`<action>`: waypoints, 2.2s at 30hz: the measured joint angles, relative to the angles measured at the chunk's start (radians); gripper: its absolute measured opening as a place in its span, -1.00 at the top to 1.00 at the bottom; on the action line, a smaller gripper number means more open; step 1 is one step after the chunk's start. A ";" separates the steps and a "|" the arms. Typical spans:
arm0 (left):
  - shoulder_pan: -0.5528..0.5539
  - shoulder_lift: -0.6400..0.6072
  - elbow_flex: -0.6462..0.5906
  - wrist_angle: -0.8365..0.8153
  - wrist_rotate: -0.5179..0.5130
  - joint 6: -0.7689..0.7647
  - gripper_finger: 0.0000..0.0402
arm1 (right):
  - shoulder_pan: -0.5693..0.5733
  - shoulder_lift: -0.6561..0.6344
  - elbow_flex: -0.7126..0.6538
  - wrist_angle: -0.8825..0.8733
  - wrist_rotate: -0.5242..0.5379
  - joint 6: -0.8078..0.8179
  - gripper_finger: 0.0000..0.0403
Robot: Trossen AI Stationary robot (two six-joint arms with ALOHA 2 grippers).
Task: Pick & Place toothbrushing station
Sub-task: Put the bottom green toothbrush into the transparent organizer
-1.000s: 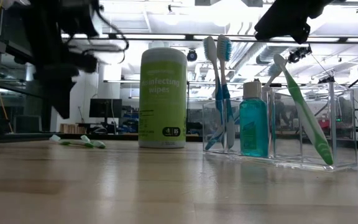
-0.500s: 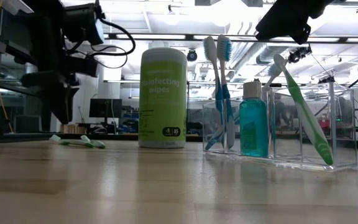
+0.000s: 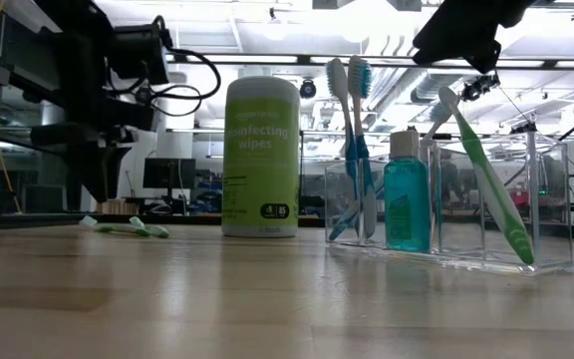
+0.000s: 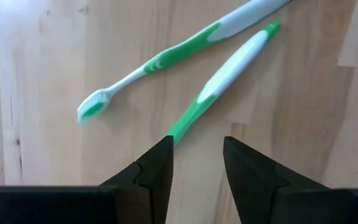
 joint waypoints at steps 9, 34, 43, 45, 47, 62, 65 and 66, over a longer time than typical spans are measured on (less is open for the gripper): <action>0.057 0.005 -0.016 0.014 0.027 0.031 0.34 | 0.000 0.000 0.000 0.000 -0.035 0.007 0.50; 0.043 0.005 -0.114 0.228 -0.005 0.279 0.34 | 0.000 0.000 0.000 0.000 -0.061 0.000 0.50; 0.065 0.005 -0.114 0.220 0.056 0.287 0.45 | 0.000 0.000 0.000 0.000 -0.096 -0.001 0.50; 0.076 0.006 -0.114 0.220 0.063 0.288 0.48 | 0.000 0.000 0.000 0.001 -0.102 -0.001 0.50; 0.091 0.019 -0.114 0.222 0.086 0.288 0.49 | 0.000 0.000 0.000 0.000 -0.105 -0.001 0.50; 0.150 0.242 -0.108 0.224 0.115 0.340 0.54 | 0.000 0.000 0.000 0.000 -0.108 -0.001 0.50; 0.144 0.236 -0.110 0.214 0.115 0.310 0.69 | 0.000 0.000 0.000 0.000 -0.110 -0.001 0.50; 0.141 0.236 -0.110 0.210 0.115 0.301 0.77 | 0.000 0.000 0.000 0.000 -0.110 -0.001 0.50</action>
